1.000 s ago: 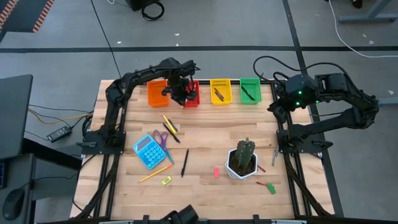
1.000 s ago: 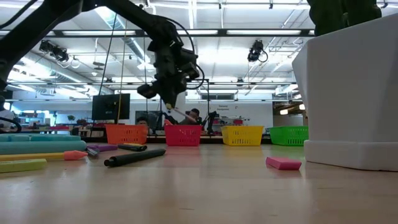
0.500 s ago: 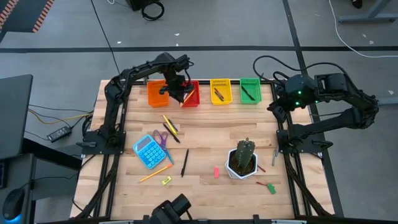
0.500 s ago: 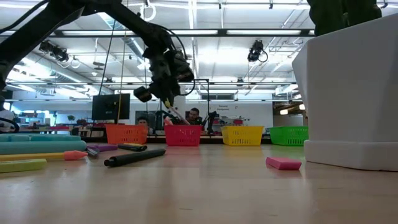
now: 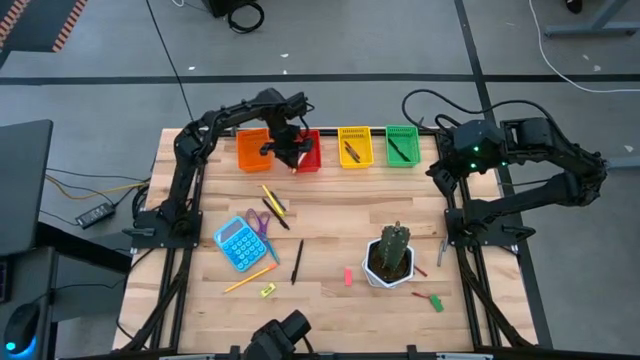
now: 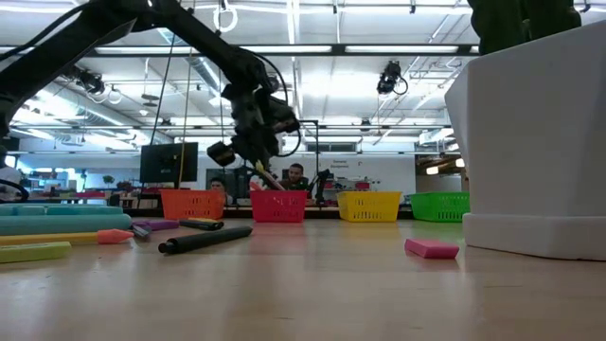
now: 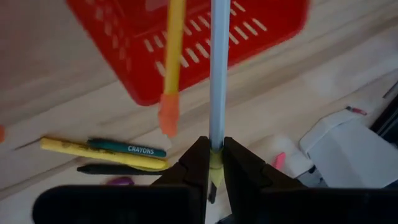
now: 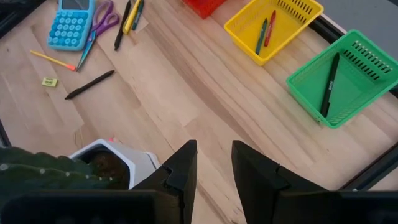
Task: Sort crayons/erasers/pens/pencils in bins
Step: Put the white pencil into the red bin, then put the yellow pencil into the red bin
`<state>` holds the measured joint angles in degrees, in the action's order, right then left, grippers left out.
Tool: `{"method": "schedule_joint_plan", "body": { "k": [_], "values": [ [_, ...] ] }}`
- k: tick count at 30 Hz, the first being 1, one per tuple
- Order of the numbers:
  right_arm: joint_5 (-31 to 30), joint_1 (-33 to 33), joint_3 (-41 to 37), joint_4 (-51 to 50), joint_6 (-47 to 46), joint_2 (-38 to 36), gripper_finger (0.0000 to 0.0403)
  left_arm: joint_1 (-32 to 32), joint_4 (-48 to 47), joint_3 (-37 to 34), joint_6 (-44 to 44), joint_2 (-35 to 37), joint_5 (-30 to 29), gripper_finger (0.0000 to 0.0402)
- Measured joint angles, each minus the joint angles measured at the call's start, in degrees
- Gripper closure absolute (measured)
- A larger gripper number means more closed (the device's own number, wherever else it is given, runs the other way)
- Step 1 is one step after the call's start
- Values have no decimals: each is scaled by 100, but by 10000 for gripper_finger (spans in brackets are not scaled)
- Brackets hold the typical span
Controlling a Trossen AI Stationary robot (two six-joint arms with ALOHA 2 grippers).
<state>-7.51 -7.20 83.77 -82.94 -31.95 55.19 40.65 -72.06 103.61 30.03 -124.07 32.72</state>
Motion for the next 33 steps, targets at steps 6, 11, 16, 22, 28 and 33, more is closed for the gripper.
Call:
{"method": "schedule_joint_plan", "body": {
  "k": [6,11,16,22,28,33],
  "values": [
    [-3,0,0,-2,1,-1,295,9,233,4,17,-47,5,356],
    [-4,-2,0,-2,1,-1,295,6,329,1,44,-81,13,341],
    [-78,-1,0,-2,1,-1,295,6,348,2,76,-94,13,323],
    [-103,0,0,-4,1,-3,295,6,341,2,76,-94,12,305],
    [-101,0,0,-4,-1,-3,295,31,333,2,78,-90,14,301],
    [-101,0,0,-4,1,-3,295,43,276,0,48,183,12,301]
  ]
}}
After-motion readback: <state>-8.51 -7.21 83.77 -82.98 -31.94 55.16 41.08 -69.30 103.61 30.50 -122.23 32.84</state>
